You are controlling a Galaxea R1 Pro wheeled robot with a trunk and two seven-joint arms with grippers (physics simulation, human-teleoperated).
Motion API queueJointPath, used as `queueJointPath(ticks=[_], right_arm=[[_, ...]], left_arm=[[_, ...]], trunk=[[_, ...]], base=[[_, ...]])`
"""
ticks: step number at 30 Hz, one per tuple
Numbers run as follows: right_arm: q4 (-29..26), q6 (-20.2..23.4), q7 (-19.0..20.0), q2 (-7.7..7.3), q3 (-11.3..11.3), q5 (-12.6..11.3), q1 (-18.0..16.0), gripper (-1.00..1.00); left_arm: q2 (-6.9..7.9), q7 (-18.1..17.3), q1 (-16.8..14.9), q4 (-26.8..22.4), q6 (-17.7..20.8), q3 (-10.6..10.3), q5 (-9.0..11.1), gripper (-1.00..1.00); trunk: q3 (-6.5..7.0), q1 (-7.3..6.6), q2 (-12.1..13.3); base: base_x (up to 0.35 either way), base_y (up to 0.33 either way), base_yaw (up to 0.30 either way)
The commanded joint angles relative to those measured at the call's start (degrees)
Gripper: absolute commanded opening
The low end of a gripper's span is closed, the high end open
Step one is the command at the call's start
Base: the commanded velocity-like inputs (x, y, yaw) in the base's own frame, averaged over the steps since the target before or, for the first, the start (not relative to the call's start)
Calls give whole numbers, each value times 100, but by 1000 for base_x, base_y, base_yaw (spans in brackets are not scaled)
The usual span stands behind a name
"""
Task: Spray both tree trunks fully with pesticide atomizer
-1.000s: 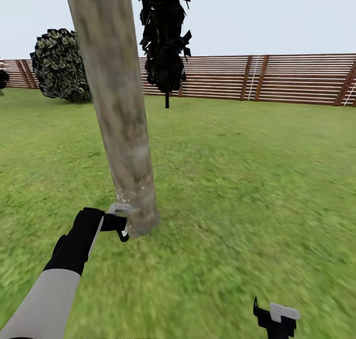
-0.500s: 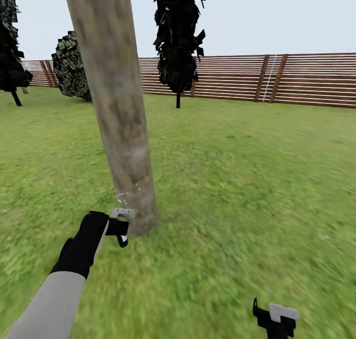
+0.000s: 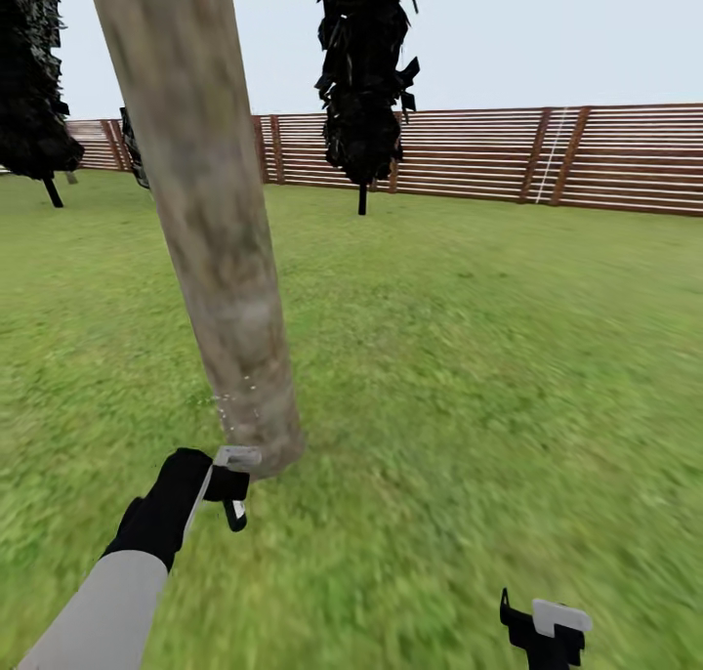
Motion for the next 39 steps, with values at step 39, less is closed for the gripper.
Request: queueJointPath(ticks=[39], right_arm=[[9,0,18,0,6,17,0,100]], left_arm=[[140,628,533,1372,-2098,438,119,-100]], trunk=[[0,0,0]], base=[[134,-132,81]])
